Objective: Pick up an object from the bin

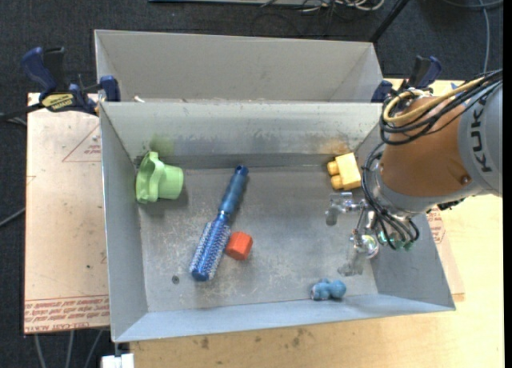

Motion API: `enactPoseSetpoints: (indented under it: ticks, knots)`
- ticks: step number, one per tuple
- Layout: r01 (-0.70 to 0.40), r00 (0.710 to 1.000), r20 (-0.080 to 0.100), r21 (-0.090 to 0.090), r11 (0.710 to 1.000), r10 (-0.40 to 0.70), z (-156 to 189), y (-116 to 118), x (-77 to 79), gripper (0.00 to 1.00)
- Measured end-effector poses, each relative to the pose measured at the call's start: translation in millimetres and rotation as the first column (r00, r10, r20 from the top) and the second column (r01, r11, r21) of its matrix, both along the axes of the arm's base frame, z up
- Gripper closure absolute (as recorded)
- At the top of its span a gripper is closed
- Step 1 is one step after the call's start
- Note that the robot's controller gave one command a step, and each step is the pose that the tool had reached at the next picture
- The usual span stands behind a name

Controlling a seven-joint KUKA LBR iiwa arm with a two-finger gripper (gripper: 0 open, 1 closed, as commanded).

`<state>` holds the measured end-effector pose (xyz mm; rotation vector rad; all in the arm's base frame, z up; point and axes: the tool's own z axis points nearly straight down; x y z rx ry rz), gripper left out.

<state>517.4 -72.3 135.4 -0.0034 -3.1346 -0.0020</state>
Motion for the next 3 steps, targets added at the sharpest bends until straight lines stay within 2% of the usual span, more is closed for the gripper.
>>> enactPoseSetpoints:
  ticks: [1,2,3]
  knots:
    - [-0.117,0.993,0.021,-0.001,0.993,0.117,-65.4,50.5,-29.9,0.0]
    - [-0.115,0.993,0.009,-0.001,0.993,0.115,-65.0,48.8,-32.5,1.0]
    - [-0.12,0.993,0.018,-0.004,0.993,0.12,87.5,18.5,-7.1,1.0]
